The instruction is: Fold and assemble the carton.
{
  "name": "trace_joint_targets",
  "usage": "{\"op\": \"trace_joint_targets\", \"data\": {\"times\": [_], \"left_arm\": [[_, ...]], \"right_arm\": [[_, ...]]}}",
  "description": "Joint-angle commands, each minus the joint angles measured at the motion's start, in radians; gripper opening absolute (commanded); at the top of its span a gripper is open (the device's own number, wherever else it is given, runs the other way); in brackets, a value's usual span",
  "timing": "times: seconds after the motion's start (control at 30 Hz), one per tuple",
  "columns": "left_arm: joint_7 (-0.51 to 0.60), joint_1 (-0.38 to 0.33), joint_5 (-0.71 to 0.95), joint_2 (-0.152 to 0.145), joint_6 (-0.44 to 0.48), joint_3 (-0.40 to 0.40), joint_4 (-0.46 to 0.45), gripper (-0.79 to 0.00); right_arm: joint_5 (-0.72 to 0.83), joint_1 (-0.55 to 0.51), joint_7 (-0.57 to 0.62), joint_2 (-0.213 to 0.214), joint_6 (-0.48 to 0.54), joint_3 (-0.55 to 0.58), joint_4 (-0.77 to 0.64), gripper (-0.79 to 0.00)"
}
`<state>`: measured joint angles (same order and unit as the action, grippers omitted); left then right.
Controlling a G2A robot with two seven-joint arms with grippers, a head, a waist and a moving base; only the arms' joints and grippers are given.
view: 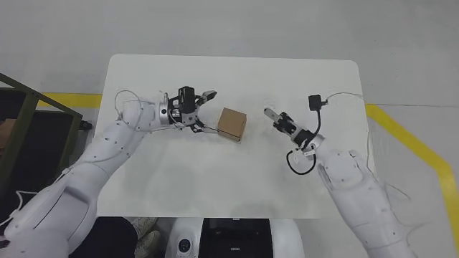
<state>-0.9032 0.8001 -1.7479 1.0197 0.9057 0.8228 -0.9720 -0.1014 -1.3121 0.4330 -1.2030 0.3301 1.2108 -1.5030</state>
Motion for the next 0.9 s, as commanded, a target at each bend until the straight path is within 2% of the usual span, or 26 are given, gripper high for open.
{"op": "trace_joint_targets", "data": {"times": [0.0,0.37,0.57,0.87], "left_arm": [[0.036,0.02,0.036,-0.018,0.0,0.052,-0.031,0.0],[0.336,0.084,0.306,-0.064,-0.033,0.277,-0.137,0.0],[0.515,0.107,0.371,-0.08,-0.08,0.36,-0.215,0.0],[0.646,0.115,0.445,-0.095,-0.077,0.443,-0.275,0.0]], "right_arm": [[-0.01,0.011,-0.018,0.001,0.024,0.017,0.007,0.0],[-0.092,0.038,-0.108,0.022,0.092,0.168,0.009,0.0],[-0.166,0.042,-0.102,0.037,0.02,0.253,-0.036,0.0],[-0.231,0.014,-0.061,0.057,-0.063,0.365,-0.133,0.0]]}}
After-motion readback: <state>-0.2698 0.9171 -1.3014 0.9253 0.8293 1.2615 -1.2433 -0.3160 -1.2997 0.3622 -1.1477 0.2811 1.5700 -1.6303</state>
